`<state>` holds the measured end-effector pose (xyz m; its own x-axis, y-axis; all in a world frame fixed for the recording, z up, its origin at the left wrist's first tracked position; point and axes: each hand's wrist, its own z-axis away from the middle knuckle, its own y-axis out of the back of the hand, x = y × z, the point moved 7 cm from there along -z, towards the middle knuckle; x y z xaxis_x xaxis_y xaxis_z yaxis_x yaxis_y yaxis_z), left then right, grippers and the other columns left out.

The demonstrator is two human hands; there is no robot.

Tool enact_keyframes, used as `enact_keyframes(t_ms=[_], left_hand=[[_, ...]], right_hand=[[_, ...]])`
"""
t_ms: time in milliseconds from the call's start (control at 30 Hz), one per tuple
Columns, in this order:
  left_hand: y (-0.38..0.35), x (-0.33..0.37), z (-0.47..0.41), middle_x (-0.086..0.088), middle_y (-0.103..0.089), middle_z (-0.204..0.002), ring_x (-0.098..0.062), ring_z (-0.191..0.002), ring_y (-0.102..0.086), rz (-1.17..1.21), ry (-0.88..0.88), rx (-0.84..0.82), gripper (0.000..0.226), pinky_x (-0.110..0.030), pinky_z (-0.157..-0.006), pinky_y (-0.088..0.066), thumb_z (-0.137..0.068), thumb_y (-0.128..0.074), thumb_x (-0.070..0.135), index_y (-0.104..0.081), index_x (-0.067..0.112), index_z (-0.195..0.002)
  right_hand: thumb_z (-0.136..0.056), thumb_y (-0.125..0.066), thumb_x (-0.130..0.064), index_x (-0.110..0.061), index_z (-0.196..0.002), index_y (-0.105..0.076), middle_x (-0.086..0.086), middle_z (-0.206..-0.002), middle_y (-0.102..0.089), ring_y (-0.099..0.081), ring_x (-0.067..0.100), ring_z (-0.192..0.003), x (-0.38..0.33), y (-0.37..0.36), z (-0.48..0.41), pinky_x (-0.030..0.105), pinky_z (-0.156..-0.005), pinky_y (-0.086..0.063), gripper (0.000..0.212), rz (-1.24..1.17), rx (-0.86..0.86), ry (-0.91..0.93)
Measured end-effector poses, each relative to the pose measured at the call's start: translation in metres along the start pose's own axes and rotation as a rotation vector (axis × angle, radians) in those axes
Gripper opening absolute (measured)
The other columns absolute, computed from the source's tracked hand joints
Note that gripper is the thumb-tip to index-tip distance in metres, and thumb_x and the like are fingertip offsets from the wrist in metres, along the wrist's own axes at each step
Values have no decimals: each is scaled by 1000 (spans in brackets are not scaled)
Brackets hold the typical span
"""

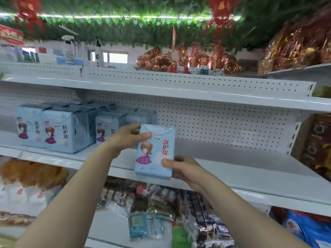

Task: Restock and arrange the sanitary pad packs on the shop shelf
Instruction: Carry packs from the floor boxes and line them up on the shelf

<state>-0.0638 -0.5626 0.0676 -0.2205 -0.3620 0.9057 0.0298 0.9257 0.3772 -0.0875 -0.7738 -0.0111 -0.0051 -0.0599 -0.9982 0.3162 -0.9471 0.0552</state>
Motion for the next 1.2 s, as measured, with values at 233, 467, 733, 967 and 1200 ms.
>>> enact_keyframes(t_ms=[233, 467, 733, 967, 1200], left_hand=[[60, -14, -49, 21, -67, -101, 8, -91, -60, -294, -97, -38, 42, -16, -76, -44, -80, -83, 29, -60, 31, -115], [97, -23, -92, -3, -68, -118, -22, -108, -63, -774, -105, -68, 77, -42, -94, -53, -70, -81, 59, -51, 31, -135], [108, -17, -107, -4, -39, -138, -25, -133, -33, -932, -191, -52, 71, -39, -107, -38, -72, -84, 50, -51, 29, -132], [109, -20, -121, -2, -43, -127, -23, -121, -42, -978, -180, 0, 71, -32, -96, -38, -67, -87, 49, -53, 27, -126], [111, -26, -132, -2, -44, -131, -27, -124, -43, -981, -170, 47, 71, -40, -103, -43, -64, -89, 49, -53, 30, -123]], right_hand=[[-68, -91, -25, -9, -123, -64, 4, -113, -76, -73, 21, -103, 6, -32, -88, 40, -97, -57, 64, 39, 90, 57], [-80, -84, -11, -11, -123, -63, 1, -109, -75, -74, 10, -90, 5, -63, -131, 17, -66, -56, 48, 39, 148, 114], [-78, -85, -9, -18, -111, -60, -2, -110, -73, -71, 9, -93, 4, -71, -158, 16, -70, -57, 42, 100, 205, 146], [-77, -87, -17, -15, -120, -64, -7, -106, -71, -67, 2, -87, 2, -67, -182, 10, -64, -52, 49, 254, 246, 140], [-76, -88, -20, -19, -120, -65, -8, -104, -71, -66, 2, -86, 4, -65, -195, 15, -72, -52, 50, 309, 299, 133]])
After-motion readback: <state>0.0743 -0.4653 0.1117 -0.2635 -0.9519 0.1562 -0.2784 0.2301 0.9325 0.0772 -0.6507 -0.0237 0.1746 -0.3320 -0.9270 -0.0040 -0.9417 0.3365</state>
